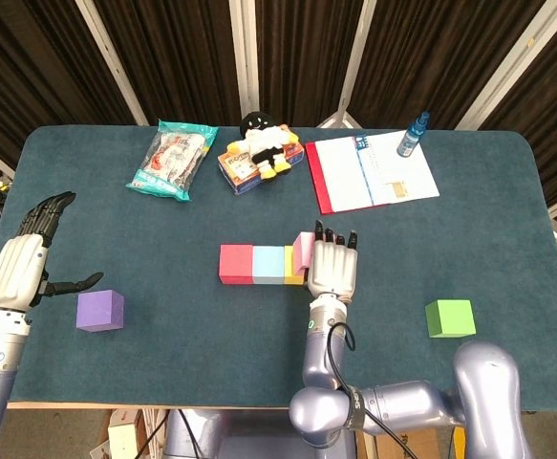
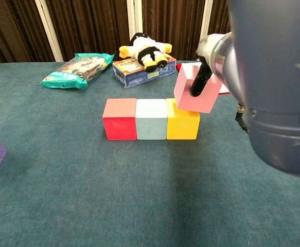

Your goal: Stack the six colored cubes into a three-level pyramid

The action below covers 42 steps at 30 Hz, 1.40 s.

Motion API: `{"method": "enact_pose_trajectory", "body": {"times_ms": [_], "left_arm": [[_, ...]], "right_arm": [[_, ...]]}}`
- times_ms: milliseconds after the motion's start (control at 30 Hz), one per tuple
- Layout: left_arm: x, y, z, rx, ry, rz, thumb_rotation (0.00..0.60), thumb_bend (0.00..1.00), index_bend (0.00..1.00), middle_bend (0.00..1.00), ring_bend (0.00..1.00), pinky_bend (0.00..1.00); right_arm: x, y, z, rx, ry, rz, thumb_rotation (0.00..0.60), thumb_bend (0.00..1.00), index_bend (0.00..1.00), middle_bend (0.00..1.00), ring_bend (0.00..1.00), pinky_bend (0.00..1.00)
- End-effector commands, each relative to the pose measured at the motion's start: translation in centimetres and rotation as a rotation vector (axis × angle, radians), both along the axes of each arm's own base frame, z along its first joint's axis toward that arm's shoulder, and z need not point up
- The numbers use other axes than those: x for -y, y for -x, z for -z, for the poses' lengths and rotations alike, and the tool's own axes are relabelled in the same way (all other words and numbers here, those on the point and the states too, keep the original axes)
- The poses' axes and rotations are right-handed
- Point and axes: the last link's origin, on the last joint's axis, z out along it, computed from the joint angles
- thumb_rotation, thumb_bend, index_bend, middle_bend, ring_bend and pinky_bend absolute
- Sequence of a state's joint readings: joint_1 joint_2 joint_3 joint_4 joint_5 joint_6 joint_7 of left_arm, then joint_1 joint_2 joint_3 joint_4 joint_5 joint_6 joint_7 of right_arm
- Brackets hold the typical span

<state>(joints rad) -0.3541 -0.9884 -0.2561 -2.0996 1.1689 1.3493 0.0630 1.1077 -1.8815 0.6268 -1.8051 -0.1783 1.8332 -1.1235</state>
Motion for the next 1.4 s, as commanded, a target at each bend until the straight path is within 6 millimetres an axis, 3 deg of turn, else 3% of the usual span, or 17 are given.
{"method": "enact_pose_trajectory", "body": {"times_ms": [33,567,1400], "left_arm": [[0.0,0.0,-0.1,0.002,-0.001,0.000,0.600,0.05,0.00,0.05,0.00,0.00],[-0.1,0.1,-0.2,0.023,0.011,-0.011,0.600,0.05,0.00,0.05,0.00,0.00],[-0.6,0.6,-0.9,0.041,0.000,-0.019,0.600,0.05,0.00,0.05,0.00,0.00]], "right_arm": [[-0.1,0.0,0.2,0.001,0.000,0.005,0.600,0.53,0.00,0.45,0.20,0.00],[-0.4,-1.5,1.4,-0.011,0.017,0.002,0.600,0.53,0.00,0.45,0.20,0.00],[-0.5,-2.2,2.7,-0.045,0.052,0.026,0.600,0.53,0.00,0.45,0.20,0.00]]}}
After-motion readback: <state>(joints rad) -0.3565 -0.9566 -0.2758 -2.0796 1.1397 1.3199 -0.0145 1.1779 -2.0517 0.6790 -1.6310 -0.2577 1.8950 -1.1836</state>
